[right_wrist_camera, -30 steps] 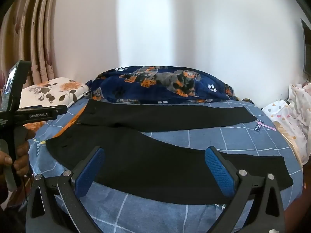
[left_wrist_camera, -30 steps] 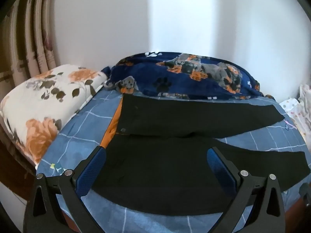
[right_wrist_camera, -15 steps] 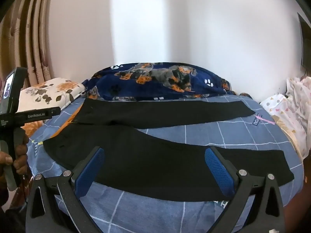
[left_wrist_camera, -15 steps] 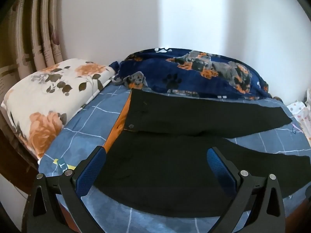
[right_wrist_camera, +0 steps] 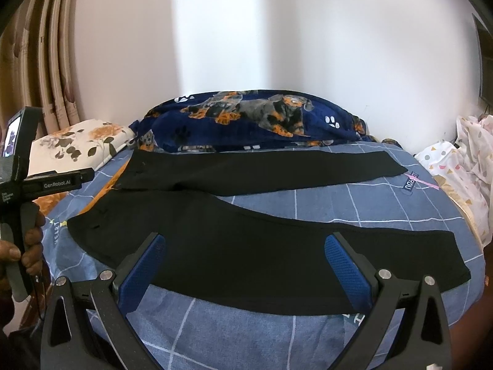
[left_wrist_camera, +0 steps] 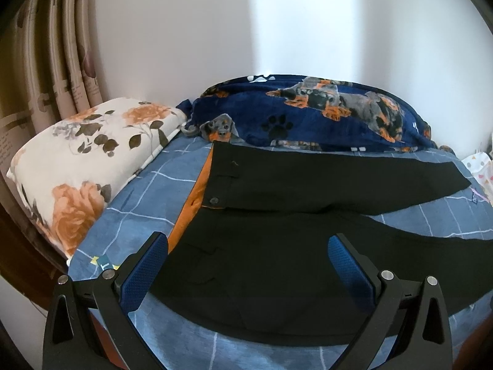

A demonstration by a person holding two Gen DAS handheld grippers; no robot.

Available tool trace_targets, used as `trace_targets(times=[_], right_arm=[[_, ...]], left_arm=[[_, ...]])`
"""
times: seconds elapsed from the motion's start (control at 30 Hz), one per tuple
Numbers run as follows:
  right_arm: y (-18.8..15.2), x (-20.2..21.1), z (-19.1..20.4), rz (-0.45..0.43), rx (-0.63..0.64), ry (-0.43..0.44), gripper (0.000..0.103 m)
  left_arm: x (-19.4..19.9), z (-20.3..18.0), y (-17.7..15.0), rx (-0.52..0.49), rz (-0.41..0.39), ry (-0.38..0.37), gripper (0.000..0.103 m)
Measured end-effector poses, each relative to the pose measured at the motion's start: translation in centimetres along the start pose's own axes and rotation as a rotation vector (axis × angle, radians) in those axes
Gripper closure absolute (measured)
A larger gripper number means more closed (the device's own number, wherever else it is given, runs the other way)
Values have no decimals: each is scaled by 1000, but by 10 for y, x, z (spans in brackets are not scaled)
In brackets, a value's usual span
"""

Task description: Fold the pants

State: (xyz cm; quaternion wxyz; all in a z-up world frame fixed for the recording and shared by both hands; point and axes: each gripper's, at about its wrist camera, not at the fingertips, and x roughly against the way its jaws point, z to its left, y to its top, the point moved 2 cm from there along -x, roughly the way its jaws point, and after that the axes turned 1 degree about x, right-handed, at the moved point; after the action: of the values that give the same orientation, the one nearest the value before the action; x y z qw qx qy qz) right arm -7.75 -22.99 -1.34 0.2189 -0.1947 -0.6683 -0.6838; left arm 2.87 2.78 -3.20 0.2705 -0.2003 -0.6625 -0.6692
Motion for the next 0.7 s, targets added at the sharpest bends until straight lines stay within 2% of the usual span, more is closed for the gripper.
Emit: trace_targets(times=[0.33,0.47,0.6,0.7], right_arm=[[-5,-2,2,11,0,1,0],[-6,-4,1,23,-11,5,0],[-8,-8,-1,44,-21,-1,0],[-7,-10,-3,53,-27,-2,0]], left_arm=[[0,-5,-1,-3,-3,9,0],[0,-3,0,-6,-5,-1,0],[-8,3,6,-11,-1,-42,0],[-15,9,7,-13,2,-30,0]])
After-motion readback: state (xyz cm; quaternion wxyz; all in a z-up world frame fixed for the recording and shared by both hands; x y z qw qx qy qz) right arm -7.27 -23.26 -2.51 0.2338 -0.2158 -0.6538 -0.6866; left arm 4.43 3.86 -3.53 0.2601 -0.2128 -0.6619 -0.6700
